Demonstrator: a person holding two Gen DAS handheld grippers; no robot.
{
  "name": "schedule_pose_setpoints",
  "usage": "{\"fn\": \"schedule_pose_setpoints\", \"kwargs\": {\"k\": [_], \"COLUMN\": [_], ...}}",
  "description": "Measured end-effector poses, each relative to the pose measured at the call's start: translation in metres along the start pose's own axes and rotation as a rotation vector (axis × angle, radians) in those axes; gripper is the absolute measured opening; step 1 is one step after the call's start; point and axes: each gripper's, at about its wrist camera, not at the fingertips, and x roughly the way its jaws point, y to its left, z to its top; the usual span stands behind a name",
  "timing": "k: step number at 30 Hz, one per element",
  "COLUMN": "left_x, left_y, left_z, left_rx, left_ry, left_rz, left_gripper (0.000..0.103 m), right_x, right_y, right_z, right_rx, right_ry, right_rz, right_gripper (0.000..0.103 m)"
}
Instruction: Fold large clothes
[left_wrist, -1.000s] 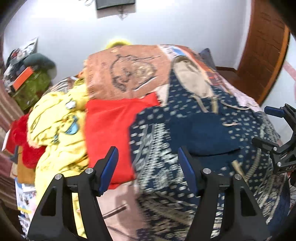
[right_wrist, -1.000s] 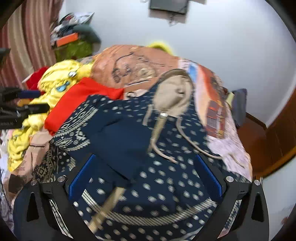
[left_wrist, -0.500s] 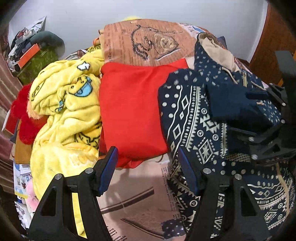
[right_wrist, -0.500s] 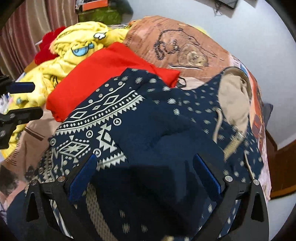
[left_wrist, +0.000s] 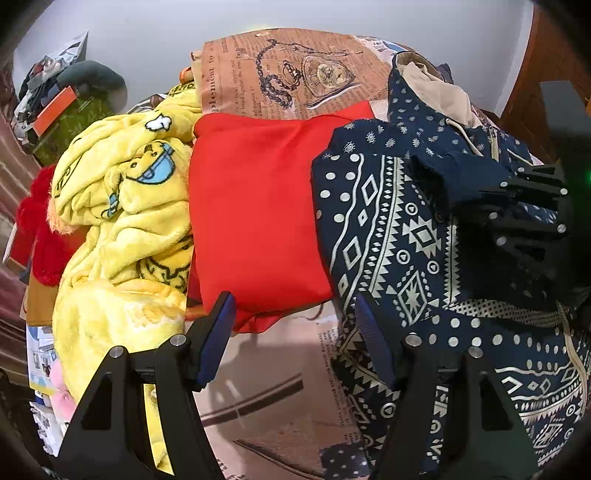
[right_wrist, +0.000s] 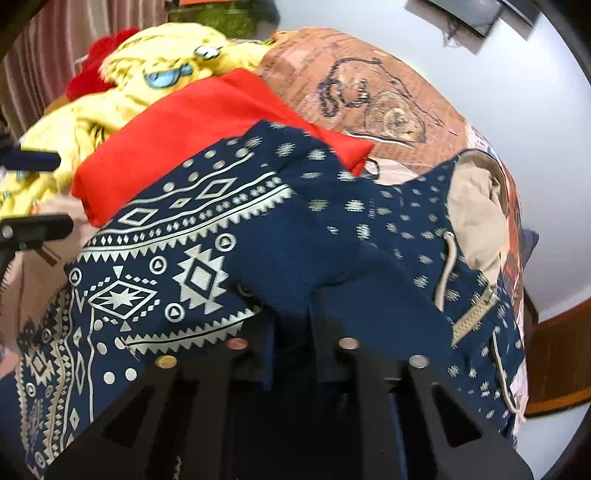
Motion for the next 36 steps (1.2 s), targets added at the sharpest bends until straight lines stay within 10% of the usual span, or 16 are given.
{"fn": "schedule_pose_setpoints", "kwargs": {"k": [18, 36], "left_x": [0.013, 0.057], "left_y": [-0.056, -0.046], "left_z": [0.025, 0.014], "left_rx": [0.061, -0.019], "left_ry": [0.002, 0.081], "left_rz": [0.039, 0.062], "left_gripper": [0.066, 0.076], "right_x": [-0.128, -0.059], "right_y": [-0.127, -0.193], "right_z": [-0.063, -0.193], "right_rx": [0.402, 0.697], "right_ry": [-0.284, 0.006], "right_rz": [-0.028, 0.051], "right_gripper": [0.012, 0.012]}}
